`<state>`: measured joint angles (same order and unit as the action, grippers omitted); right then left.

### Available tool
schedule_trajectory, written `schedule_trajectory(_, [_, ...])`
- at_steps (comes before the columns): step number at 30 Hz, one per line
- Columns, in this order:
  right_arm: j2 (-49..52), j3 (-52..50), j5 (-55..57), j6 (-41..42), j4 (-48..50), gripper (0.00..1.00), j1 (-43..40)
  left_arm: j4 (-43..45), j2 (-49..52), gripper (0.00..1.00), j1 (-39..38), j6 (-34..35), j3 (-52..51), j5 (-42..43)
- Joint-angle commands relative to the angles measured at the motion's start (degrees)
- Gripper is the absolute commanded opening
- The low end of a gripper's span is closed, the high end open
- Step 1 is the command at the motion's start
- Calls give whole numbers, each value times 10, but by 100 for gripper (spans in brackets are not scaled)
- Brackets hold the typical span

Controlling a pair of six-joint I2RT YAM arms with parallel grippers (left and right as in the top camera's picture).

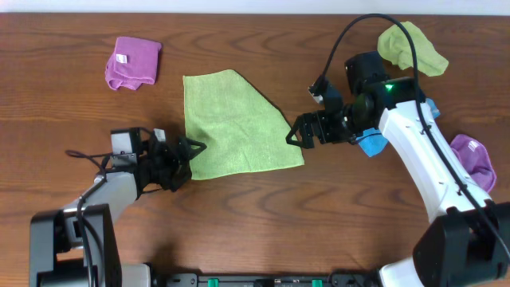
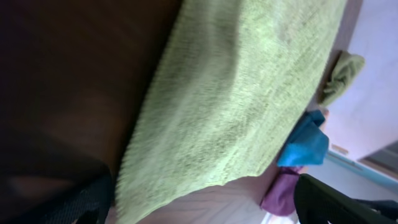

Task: Fold the cloth
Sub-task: 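Grasp the green cloth's left and right corners with both grippers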

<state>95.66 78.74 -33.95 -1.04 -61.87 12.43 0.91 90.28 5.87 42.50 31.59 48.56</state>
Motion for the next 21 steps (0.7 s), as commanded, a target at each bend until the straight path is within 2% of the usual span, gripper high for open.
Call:
schedule_trajectory(1, [-5,-2,-10,3,-1,99,-10,-4,45,95,-21,12,-16,-35])
schedule_trajectory(4, [-5,-2,-10,4,-3,99,-10,-2,60,100,-38,12,-16,-35])
schedule_trajectory(6, [-5,-2,-10,4,-4,99,-10,-2,67,87,-50,12,-16,-38])
schedule_trajectory(8, [-5,-2,-10,4,-7,99,-10,-2,70,64,-56,3,-16,-40])
schedule_trajectory(11, [-5,-14,7,12,-3,99,-10,-2,69,17,-55,-35,-16,-42])
schedule_trajectory(12, [-5,-23,11,12,4,99,-10,-2,70,6,-55,-47,-16,-41])
schedule_trajectory(14, [-5,-47,11,21,30,99,-10,-2,69,6,-55,-67,-15,-31])
schedule_trajectory(19, [-4,-149,11,97,156,99,-10,-6,52,6,-38,-110,-4,56])
schedule_trajectory(21, [-4,-193,11,129,205,99,-10,-24,36,6,-24,-119,4,66])
